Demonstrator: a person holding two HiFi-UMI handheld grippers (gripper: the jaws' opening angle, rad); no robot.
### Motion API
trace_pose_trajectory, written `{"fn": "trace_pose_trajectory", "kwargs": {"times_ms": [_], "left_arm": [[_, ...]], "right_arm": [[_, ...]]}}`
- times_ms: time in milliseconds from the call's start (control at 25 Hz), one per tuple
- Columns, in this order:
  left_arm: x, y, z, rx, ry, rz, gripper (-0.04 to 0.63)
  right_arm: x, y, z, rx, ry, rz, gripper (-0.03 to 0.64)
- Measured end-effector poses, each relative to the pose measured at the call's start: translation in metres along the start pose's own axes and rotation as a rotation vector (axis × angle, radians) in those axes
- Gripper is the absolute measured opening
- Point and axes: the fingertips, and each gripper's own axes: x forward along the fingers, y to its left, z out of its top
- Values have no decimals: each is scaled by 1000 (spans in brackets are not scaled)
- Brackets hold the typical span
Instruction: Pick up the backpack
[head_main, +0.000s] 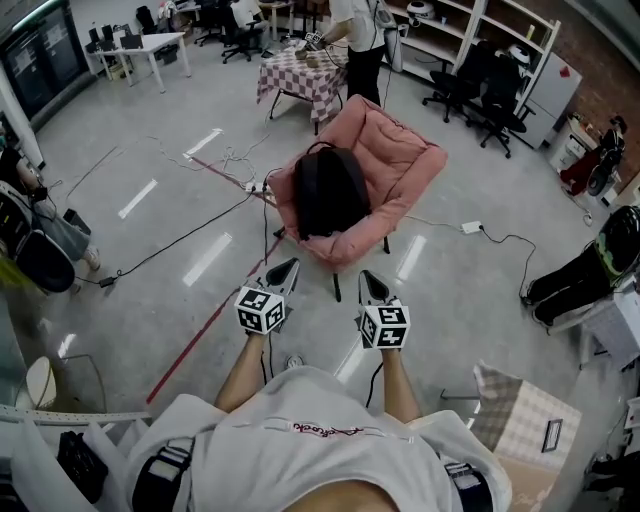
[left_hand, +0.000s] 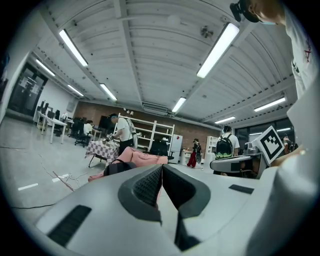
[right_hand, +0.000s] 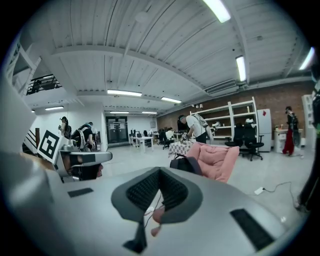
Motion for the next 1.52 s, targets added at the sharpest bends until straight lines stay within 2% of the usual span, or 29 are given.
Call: {"fn": "trace_pose_trajectory", "kwargs": {"times_ms": [320,600,960,1280,1520], "left_arm": [[33,62,26,10,-12,-22,12],[47,107,34,-25,-37,-23,12],[77,126,23,-31,4,-49,12],[123,141,5,-25,44,-41,12],[175,160,6,1,73,-20,12]], "right_arm": [[69,6,26,0,-4,-20,18],[112,12,29,3,-2,-38,18],[137,1,15,30,40,-62,18],[178,-32,10,46,53,-49,18],[227,-67,22,51,56,-19,18]]}}
